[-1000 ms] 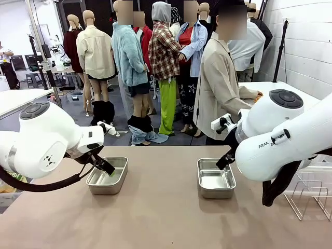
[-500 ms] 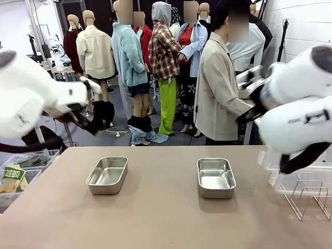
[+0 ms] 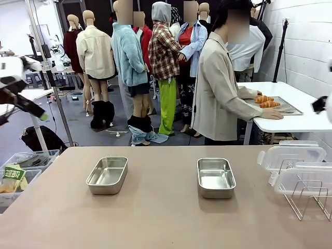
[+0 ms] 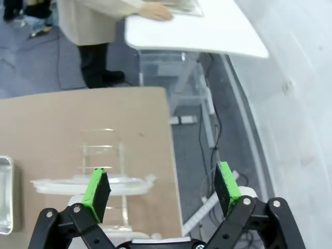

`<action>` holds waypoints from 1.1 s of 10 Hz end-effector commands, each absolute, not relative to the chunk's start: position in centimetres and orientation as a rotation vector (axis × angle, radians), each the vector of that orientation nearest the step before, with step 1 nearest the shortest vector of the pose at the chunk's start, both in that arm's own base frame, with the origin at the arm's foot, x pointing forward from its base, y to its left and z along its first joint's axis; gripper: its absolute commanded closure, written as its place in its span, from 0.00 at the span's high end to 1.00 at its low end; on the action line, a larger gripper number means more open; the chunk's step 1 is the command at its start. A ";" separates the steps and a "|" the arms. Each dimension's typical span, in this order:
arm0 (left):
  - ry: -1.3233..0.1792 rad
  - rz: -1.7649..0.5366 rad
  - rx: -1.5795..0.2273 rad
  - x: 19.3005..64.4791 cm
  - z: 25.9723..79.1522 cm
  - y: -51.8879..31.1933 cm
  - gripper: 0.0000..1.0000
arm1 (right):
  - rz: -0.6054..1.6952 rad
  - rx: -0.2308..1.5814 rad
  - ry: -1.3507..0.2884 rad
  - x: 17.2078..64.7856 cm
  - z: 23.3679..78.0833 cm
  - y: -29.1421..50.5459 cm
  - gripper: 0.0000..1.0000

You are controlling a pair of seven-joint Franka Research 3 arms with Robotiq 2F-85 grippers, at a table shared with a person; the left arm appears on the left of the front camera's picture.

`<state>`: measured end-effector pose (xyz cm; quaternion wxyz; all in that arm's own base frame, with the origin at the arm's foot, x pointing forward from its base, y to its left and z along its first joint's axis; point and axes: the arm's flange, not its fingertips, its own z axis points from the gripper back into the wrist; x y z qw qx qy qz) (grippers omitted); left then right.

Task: Place the bread in airtight containers.
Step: Lift both Airtight Container.

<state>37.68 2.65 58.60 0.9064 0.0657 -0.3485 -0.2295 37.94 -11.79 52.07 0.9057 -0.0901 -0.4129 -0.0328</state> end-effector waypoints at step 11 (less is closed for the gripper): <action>-0.745 -0.396 0.111 36.9 59.3 5.3 1.00 | -0.194 -0.155 -0.819 36.9 50.1 -16.9 1.00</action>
